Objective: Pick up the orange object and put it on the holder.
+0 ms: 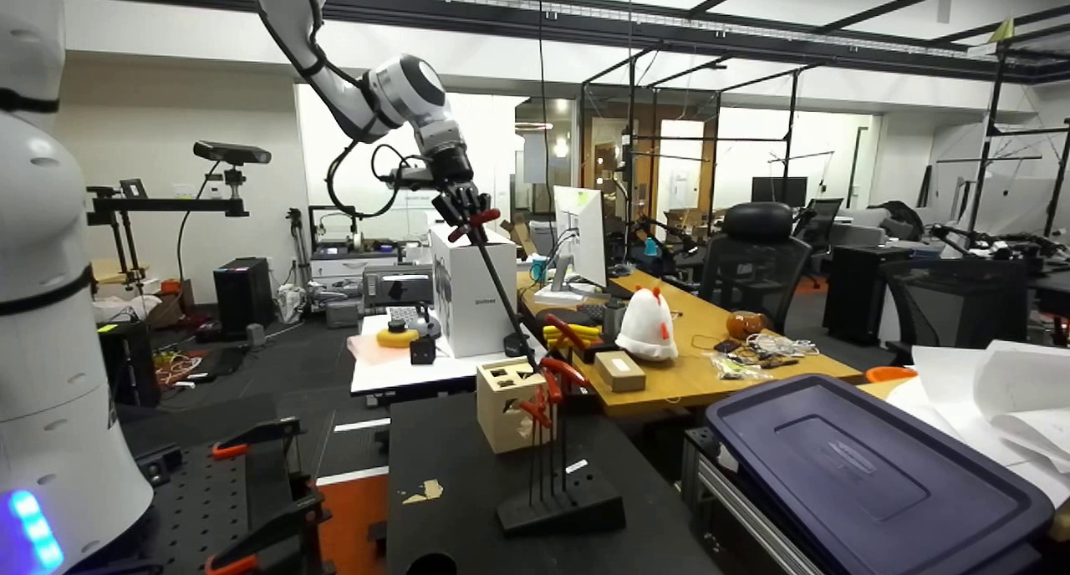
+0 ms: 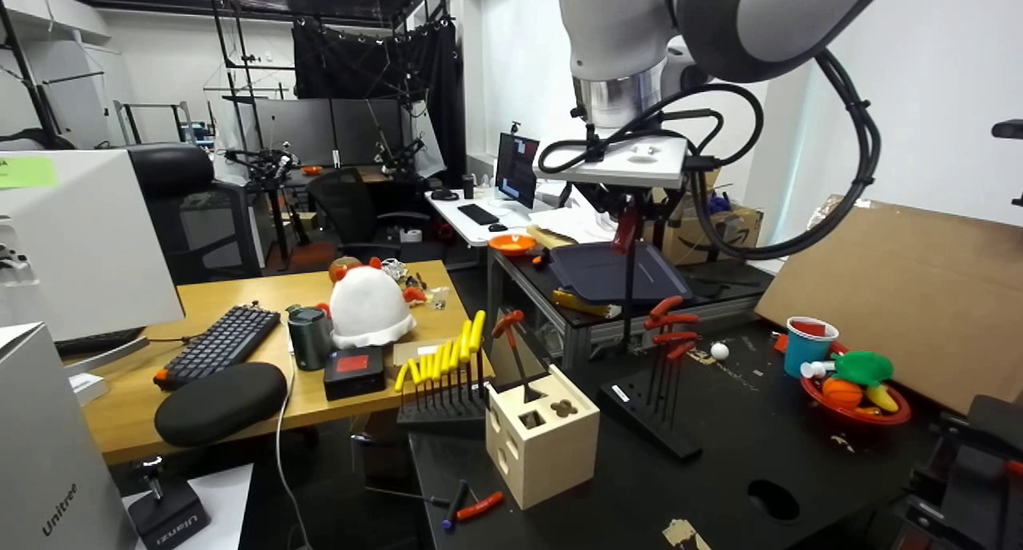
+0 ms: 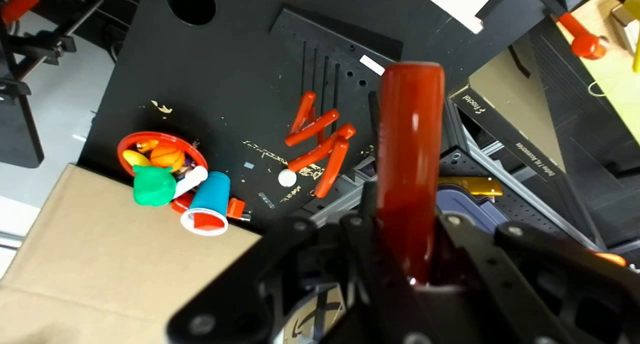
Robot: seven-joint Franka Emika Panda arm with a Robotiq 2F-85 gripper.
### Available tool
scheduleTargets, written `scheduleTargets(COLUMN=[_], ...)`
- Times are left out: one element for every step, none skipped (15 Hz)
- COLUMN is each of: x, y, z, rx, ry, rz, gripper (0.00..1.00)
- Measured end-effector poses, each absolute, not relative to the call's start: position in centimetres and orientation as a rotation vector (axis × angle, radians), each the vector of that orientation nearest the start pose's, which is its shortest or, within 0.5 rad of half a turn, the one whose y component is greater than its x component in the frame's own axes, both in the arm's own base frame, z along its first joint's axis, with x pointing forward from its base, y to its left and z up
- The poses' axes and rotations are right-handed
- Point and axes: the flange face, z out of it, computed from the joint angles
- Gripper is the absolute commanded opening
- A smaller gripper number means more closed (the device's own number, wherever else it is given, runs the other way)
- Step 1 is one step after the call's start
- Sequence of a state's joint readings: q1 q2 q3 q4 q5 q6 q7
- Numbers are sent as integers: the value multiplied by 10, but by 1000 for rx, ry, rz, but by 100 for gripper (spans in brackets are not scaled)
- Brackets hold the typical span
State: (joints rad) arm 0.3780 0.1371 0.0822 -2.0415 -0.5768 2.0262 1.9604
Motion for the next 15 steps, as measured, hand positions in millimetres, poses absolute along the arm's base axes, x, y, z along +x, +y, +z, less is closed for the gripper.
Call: scheduleTargets(x=[509,502,497,497,498,499,499,499,499,500,501,504,508,514,521], y=[229,235,238,239,237,235,234,234,234,234,232,228,222,215,207], z=[369,367,366,366,367,367,367,367,366,362,358,355,352,349,348], rx=[-2797,-2803,-2810,-2812,-2809,-2806,-2805,-2804,-2808,-2814,-2817,-2815,-2807,-2793,-2771], ry=[1881,1869,1857,1854,1857,1861,1864,1864,1863,1865,1873,1886,1904,1922,1938], rz=[-712,-719,-722,-724,-726,-727,-727,-728,-725,-719,-712,-704,-696,-688,-682], gripper=[19,19,19,19,19,19,5,5,5,5,5,5,5,5,5])
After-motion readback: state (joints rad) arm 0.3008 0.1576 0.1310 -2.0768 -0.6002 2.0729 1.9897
